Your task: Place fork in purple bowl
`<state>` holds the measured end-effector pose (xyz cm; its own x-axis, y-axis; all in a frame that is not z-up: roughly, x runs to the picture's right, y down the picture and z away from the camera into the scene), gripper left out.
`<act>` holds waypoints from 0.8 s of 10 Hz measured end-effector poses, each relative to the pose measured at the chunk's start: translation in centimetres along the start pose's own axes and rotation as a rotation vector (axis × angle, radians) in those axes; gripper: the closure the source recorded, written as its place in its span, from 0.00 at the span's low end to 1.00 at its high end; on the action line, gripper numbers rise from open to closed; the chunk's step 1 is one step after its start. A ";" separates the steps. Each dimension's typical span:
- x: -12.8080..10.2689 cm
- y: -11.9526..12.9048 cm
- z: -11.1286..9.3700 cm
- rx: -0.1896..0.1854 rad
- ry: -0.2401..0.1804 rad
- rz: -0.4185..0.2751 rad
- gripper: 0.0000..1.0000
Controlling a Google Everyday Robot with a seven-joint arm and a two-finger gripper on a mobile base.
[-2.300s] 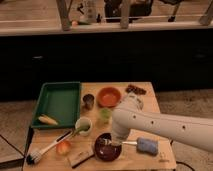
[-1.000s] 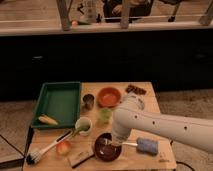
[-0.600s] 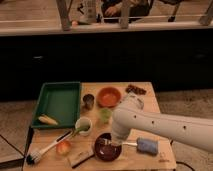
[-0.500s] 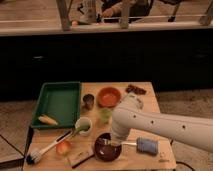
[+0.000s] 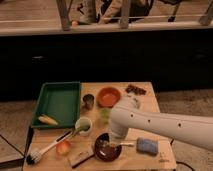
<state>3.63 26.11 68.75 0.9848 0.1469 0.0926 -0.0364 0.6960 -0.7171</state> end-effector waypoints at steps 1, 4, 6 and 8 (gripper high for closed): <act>0.0 0.0 0.1 -0.005 0.000 -0.009 0.20; 0.1 -0.1 0.2 -0.016 -0.002 -0.027 0.20; 0.0 -0.2 0.2 -0.021 -0.005 -0.038 0.20; 0.1 -0.2 0.2 -0.026 -0.007 -0.047 0.20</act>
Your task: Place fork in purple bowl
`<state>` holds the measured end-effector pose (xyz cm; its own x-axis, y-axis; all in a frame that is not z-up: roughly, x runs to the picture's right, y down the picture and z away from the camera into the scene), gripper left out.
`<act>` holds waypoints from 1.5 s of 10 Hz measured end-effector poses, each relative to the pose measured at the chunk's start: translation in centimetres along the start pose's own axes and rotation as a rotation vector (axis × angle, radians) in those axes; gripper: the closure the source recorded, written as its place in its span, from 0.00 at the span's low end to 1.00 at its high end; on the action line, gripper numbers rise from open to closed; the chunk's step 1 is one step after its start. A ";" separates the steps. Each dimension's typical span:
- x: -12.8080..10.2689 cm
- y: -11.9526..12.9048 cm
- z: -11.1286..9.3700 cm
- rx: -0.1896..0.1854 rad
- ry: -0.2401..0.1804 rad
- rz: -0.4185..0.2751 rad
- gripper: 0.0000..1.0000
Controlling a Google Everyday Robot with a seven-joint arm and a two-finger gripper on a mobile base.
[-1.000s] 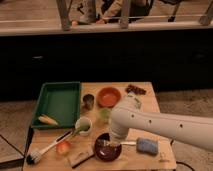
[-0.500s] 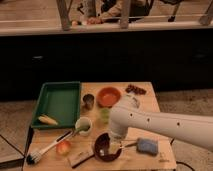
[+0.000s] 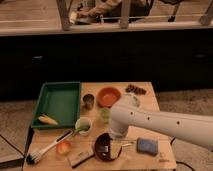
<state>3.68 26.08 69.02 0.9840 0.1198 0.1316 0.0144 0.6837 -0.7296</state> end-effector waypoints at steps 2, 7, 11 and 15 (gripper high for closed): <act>0.1 0.0 0.0 -0.004 -0.005 -0.011 0.20; -0.1 0.3 0.0 -0.018 -0.025 -0.061 0.20; -0.4 0.4 -0.3 -0.016 -0.040 -0.109 0.20; -0.5 0.4 -0.4 -0.015 -0.043 -0.118 0.20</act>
